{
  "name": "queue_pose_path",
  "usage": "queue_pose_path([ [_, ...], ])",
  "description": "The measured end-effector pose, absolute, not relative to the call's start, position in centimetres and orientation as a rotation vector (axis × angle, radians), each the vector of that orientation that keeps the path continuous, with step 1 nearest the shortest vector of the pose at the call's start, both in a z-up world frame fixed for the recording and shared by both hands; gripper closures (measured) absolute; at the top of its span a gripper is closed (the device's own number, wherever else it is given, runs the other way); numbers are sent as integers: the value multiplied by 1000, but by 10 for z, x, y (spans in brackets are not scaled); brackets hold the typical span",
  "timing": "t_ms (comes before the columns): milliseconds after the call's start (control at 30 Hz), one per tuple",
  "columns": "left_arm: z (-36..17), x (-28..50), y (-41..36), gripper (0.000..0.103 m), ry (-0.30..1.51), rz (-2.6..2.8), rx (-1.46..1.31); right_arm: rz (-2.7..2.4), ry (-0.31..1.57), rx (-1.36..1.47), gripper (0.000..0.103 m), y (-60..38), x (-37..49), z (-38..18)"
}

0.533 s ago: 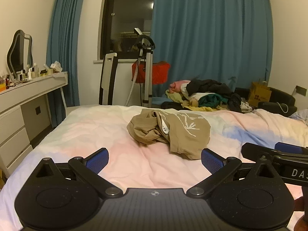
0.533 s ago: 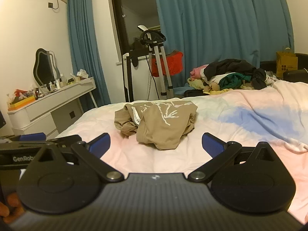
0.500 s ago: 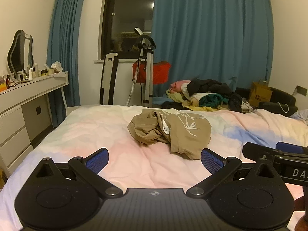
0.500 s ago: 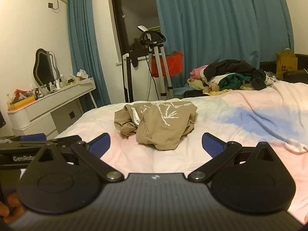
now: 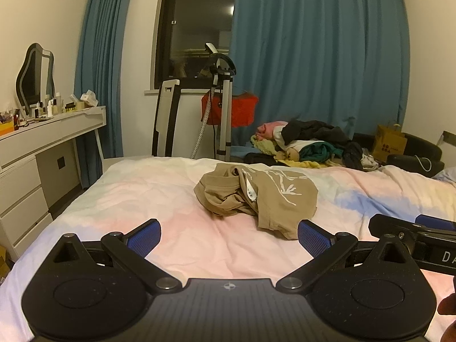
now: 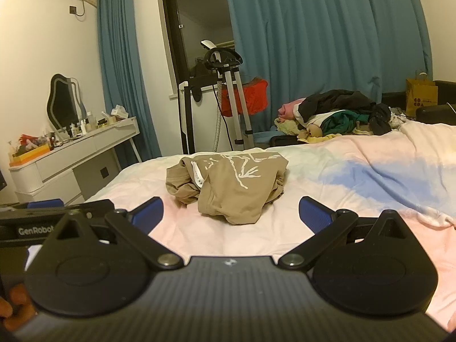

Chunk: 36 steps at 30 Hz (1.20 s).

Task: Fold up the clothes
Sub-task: 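Move both grippers toward the crumpled khaki T-shirt on the bed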

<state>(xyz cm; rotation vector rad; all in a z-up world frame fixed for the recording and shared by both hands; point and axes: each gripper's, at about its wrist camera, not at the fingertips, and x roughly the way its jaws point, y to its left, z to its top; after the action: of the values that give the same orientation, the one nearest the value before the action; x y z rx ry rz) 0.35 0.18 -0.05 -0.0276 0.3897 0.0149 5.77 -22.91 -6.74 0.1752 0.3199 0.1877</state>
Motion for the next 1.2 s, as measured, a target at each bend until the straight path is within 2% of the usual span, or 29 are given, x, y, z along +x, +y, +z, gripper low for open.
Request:
queue_pose_path([
  [800,8,0,-3,0,423,78,2,143,322,182,0,-237,59,-65],
  [967,47,-19,-18,0,477,180,16,123,341,188,0,-242,64,-71],
  [1200,123,-35,-38,0,643,51,-23,102,385,185,0,-238,77,-79],
])
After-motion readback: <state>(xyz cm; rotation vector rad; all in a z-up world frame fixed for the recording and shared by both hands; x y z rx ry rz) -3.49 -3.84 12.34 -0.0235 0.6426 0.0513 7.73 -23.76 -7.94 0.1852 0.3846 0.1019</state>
